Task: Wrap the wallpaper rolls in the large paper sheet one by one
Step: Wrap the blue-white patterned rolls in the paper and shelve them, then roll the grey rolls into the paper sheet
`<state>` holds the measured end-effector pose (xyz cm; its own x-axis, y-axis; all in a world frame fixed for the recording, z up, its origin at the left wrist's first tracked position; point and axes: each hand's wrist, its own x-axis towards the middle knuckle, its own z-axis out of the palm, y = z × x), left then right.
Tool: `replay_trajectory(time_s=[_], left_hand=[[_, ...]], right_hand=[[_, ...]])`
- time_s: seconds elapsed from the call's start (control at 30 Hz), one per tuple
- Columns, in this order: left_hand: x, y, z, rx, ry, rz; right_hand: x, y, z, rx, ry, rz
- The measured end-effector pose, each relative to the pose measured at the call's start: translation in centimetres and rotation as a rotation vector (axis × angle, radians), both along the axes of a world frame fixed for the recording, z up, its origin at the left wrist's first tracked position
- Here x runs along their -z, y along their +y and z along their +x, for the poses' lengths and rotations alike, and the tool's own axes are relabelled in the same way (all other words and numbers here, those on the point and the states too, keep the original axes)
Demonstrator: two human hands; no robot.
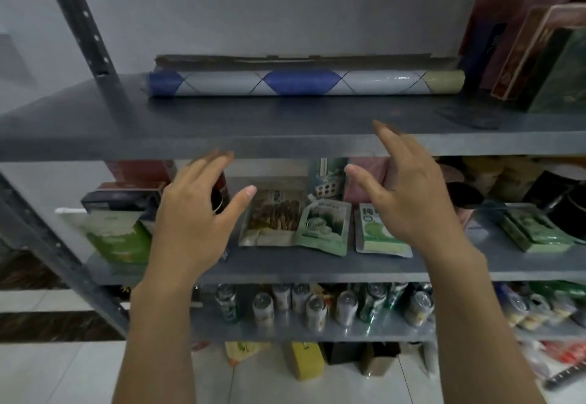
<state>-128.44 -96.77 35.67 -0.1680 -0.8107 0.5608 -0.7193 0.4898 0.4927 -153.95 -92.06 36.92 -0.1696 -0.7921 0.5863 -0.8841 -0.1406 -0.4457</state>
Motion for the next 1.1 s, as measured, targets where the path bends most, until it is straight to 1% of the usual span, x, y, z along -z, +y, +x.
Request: replay_trajectory(time_s=[0.13,0.3,0.5,0.63,0.8,0.97,1.1], left_hand=[[1.4,2.6,0.9,-0.026,0.014,0.034],[3.4,6.2,0.7,-0.081,-0.006,0.067],[6.9,13.3,-0.9,-0.268,0.000,0.191],[9.8,21.2,-1.7,-0.433,0.024,0.286],[11.7,32.4,-2.3,-0.650,0.072,0.406],[13.3,44.0,-2.1,-0.822,0.168,0.388],[14.2,53.8,-2.1,-1.000,0.250,0.360]], right_hand=[[1.9,1.7,0.5,-0.034,-0.025,0.058],[4.4,3.4,0.6,-0.156,-0.045,0.128],[9.0,6.3,0.1,-0.390,-0.042,0.318],[12.3,9.8,0.0,-0.584,-0.004,0.436],[15.3,15.7,1.4,-0.783,0.001,0.519],[16.7,22.5,5.0,-0.976,-0.130,0.589],[17.4,29.3,8.8,-1.148,-0.113,0.681]])
